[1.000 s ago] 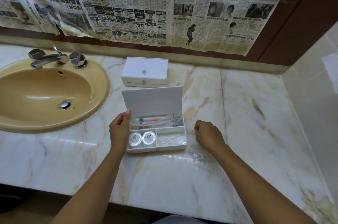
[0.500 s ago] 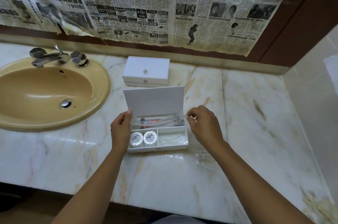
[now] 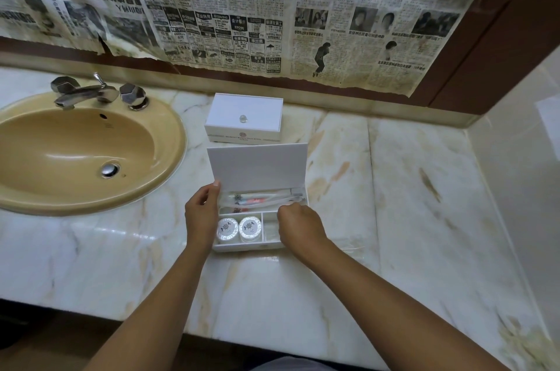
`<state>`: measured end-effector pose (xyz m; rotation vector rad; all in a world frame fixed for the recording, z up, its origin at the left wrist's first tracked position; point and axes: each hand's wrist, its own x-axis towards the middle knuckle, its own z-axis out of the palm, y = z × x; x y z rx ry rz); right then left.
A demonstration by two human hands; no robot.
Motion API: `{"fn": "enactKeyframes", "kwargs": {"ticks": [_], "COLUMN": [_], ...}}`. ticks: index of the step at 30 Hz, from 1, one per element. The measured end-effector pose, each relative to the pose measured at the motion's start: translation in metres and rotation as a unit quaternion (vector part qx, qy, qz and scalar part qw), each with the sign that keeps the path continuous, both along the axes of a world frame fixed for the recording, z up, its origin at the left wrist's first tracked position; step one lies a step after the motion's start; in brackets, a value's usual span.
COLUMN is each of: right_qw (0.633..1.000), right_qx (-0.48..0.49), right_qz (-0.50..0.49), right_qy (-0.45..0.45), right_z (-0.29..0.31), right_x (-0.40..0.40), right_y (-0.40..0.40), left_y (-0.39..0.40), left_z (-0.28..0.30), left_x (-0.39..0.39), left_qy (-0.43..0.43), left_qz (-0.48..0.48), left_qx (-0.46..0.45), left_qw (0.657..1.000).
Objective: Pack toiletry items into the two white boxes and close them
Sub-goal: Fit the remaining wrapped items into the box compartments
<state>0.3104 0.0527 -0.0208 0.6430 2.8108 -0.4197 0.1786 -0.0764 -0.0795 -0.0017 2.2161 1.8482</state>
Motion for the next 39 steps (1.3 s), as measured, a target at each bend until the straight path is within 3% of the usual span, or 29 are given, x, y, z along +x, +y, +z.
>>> {"fn": "enactKeyframes", "kwargs": {"ticks": [14,22,24,27,31,35,39], "right_qw": [0.992,0.979,0.987,0.998,0.990,0.988,0.993], "right_qx": [-0.128,-0.114,-0.084,-0.042,-0.017,-0.013,-0.058], "right_qz": [-0.014,-0.064,-0.060,-0.043,-0.040,-0.045,-0.067], "right_qy": [-0.014,0.157,0.123,-0.009,-0.132,-0.147,-0.082], "right_z": [-0.007,0.019,0.020,0.011,-0.009,-0.027,-0.034], "right_x": [0.006,0.030,0.045,0.065,0.086,0.093,0.089], "right_y": [-0.001,0.029,0.044,0.060,0.068,0.067,0.065], "left_y": [0.001,0.001,0.001,0.000,0.001,0.001,0.003], "left_z": [0.002,0.000,-0.002,-0.003,-0.004,-0.004,-0.002], "left_x": [0.001,0.000,0.000,-0.001,-0.002,0.000,0.002], "left_qy": [0.005,0.004,0.006,0.006,0.014,0.019,0.028], "left_qz": [-0.001,-0.001,-0.001,0.001,0.001,0.003,0.005], "left_qx": [-0.003,-0.006,-0.003,-0.004,-0.009,-0.009,-0.010], "left_qw": [1.000,1.000,1.000,1.000,1.000,1.000,1.000]}}
